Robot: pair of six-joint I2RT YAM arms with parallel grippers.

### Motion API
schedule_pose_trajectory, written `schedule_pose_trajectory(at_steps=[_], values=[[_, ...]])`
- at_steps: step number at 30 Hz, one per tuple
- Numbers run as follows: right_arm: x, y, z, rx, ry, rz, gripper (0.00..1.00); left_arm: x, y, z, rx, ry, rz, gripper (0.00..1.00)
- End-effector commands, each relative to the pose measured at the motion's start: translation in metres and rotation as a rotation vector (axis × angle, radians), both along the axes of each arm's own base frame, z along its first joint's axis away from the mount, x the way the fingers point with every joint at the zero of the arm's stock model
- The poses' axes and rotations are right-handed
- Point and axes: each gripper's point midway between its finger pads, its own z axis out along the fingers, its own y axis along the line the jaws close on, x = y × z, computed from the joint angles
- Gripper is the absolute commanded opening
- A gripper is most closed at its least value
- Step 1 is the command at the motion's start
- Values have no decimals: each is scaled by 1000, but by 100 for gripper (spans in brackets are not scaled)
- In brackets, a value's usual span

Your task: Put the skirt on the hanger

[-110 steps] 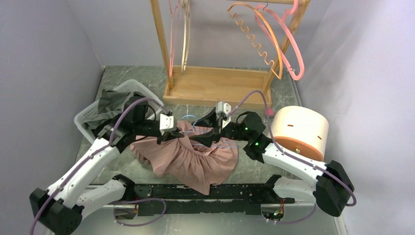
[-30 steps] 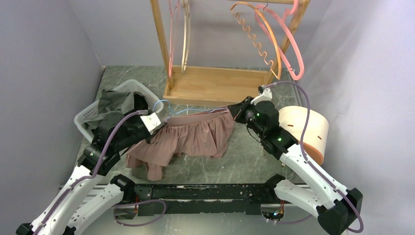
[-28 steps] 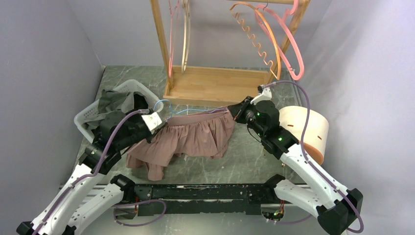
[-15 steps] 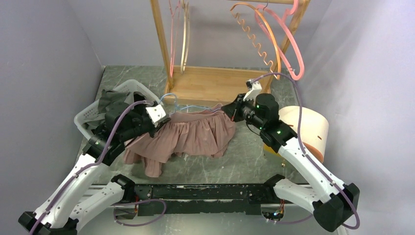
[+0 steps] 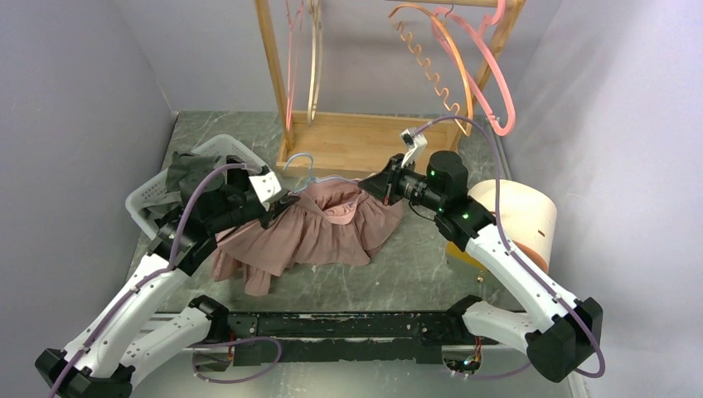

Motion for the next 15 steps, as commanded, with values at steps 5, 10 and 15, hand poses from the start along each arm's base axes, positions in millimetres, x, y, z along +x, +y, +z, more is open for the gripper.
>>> schedule_pose_trajectory(at_steps=[5, 10, 15], values=[[-35, 23, 62, 161, -164, 223, 0, -11, -28, 41, -206, -81, -144, 7], [-54, 21, 84, 167, -277, 290, 0, -14, -36, 71, -289, -173, -203, 7], [-67, 16, 86, 98, -375, 349, 2, -26, -39, 89, -323, -234, -273, 7]])
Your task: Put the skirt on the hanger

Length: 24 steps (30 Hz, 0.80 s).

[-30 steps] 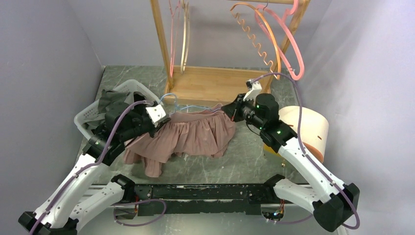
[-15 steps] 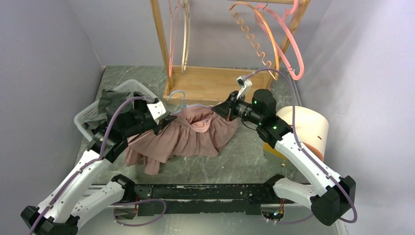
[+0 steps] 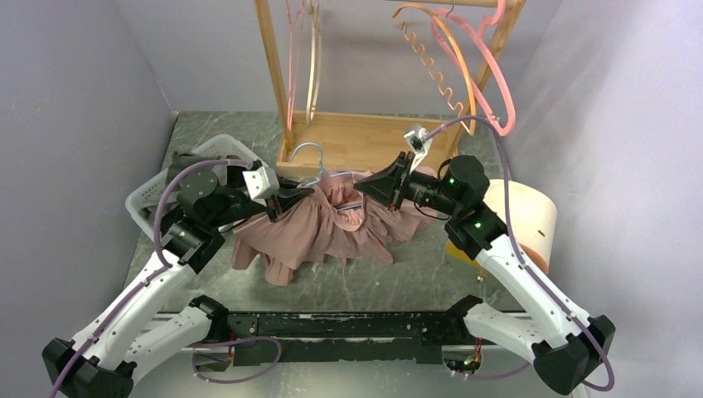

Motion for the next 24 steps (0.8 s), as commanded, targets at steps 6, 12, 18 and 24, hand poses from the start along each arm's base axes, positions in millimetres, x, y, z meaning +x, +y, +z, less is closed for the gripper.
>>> schedule_pose_trajectory(at_steps=[6, 12, 18, 24], values=[[-18, -1, -12, -184, -194, 149, 27, -25, -5, -6, -107, -105, -106, 7], [2, 3, -17, -251, -209, 120, 35, -23, -8, -31, -97, -43, -115, 7], [0, 6, -37, -316, -246, 203, 52, -16, -7, -52, -47, 3, -88, 7], [-6, 19, -44, -331, -308, 367, 58, -18, -7, -55, 2, 5, -106, 7]])
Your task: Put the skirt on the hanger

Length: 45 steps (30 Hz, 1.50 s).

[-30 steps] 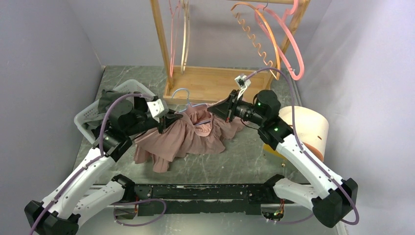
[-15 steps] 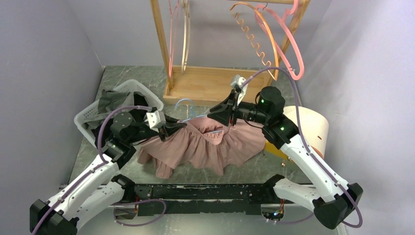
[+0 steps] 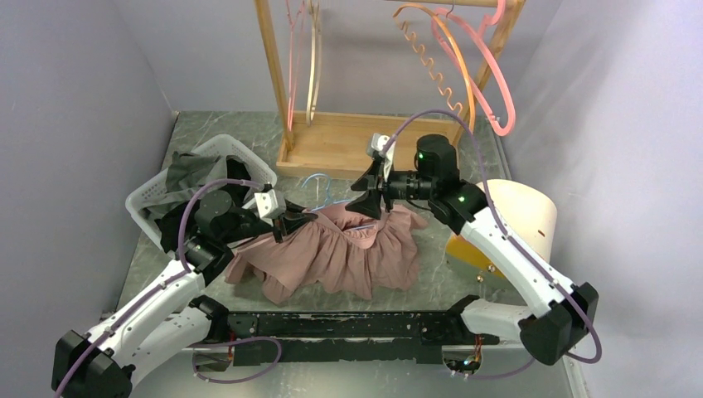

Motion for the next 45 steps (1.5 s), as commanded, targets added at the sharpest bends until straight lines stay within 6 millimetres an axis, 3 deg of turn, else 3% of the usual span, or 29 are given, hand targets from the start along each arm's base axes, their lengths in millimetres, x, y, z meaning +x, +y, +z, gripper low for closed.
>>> schedule_pose_trajectory(at_steps=[1, 9, 15, 17, 21, 22, 27, 31, 38, 40, 43, 45], values=[[-13, 13, 7, -6, -67, 193, 59, -3, -3, 19, 6, -83, -38, 7], [-8, 28, -7, -41, -49, 331, 62, -15, 0, 28, 20, -120, -75, 7], [-25, 28, -13, -56, -29, 420, 49, -19, 3, 38, 11, -138, -68, 7], [-26, 28, -12, -57, -38, 412, 38, -20, 4, 43, -2, -147, -64, 7], [-30, 28, -3, -47, -48, 402, 4, -20, 7, 46, -14, -147, -41, 7], [-31, 27, 2, -43, -61, 393, 0, -20, 9, 47, -14, -145, -31, 7], [-37, 14, 25, -22, -138, 309, 0, -15, 24, 47, 29, -113, 75, 25], [-48, -1, 49, -6, -212, 260, 0, -11, 36, 35, 109, -73, 143, 19], [-50, -19, 72, 5, -254, 133, 0, -9, 53, 37, 154, -77, 230, 12], [-50, -20, 78, 21, -252, 108, 0, -6, 56, 42, 144, -80, 260, 23], [-47, -22, 84, 43, -235, 61, 0, -1, 57, 60, 74, -77, 299, 55], [-38, -24, 82, 45, -207, -6, 0, 0, 57, 79, 25, -91, 312, 66]])
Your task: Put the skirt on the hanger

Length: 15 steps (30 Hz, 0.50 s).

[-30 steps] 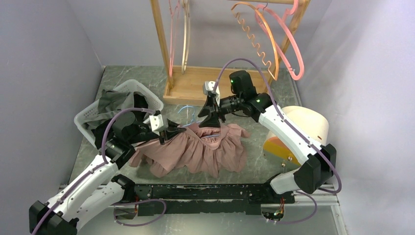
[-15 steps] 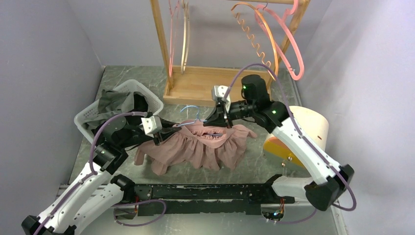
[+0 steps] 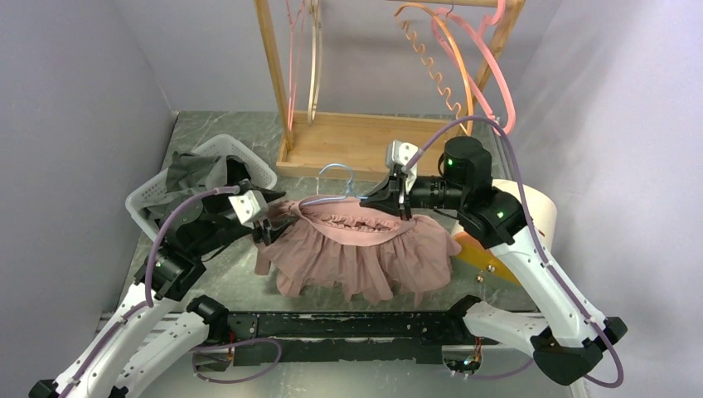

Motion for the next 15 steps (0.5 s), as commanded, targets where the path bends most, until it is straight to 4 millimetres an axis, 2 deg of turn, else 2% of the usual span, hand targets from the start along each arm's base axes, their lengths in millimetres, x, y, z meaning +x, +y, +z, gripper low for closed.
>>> schedule_pose_trajectory(at_steps=[1, 4, 7, 12, 15], values=[[17, -7, 19, 71, 6, -153, 0, 14, 11, 38, -91, -24, 117, 68], [33, -14, 13, 75, 49, -279, 0, 23, 18, 56, -144, -41, 181, 72], [53, -26, 11, 95, 92, -448, 0, 33, 28, 66, -188, -28, 271, 72], [86, -58, 20, 161, 120, -753, 0, 44, 41, 65, -253, 15, 381, 72], [103, -78, 34, 211, 119, -915, 0, 45, 42, 60, -283, 45, 392, 72]])
